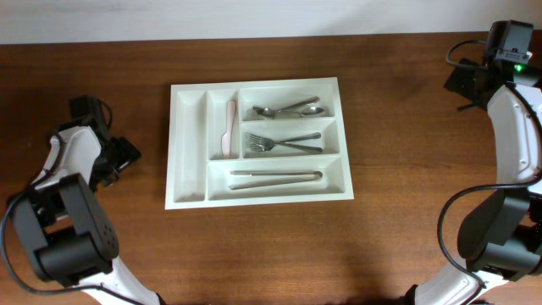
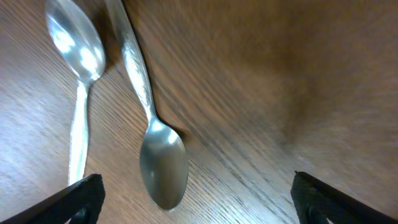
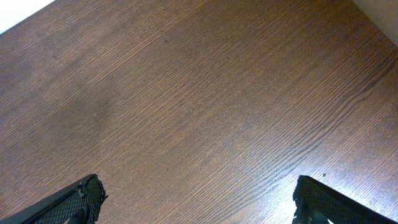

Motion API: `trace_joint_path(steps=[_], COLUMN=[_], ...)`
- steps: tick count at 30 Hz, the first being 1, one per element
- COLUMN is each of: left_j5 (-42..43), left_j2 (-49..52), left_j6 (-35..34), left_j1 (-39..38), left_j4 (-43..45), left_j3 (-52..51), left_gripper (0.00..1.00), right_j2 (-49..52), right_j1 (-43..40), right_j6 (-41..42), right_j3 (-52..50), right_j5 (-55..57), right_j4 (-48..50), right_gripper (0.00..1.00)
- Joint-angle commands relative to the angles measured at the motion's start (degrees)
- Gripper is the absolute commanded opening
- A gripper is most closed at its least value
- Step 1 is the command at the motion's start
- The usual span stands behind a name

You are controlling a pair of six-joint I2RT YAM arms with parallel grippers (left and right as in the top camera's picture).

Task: Pack container
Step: 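Move the left gripper down to the silver spoon left of the tray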

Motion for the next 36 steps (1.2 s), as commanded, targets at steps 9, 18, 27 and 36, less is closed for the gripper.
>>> trace_joint_path(steps=[9, 18, 27, 36], left_j5=[0.2, -0.3, -4.3, -3.3], left_j2=[4.0, 4.1, 4.4, 4.4], left_j6=[-0.9, -0.9, -0.9, -0.9], left_j1=[0.2, 0.2, 0.9, 3.3], left_j4=[-0.7, -0.6, 0.6, 2.1], left_j3=[-0.6, -0.8, -0.8, -0.8], left_gripper=[0.76, 0.53, 0.53, 0.52], right_j2=[-0.2, -0.2, -0.2, -0.2], right_j1=[-0.2, -0.2, -0.2, -0.2], right_j6=[0.0, 0.0, 0.0, 0.0], right_j3=[0.3, 0.3, 0.3, 0.3], right_j5=[0.1, 0.1, 0.1, 0.1], right_j4=[0.0, 0.0, 0.0, 0.0], right_gripper=[0.99, 0.99, 0.99, 0.99])
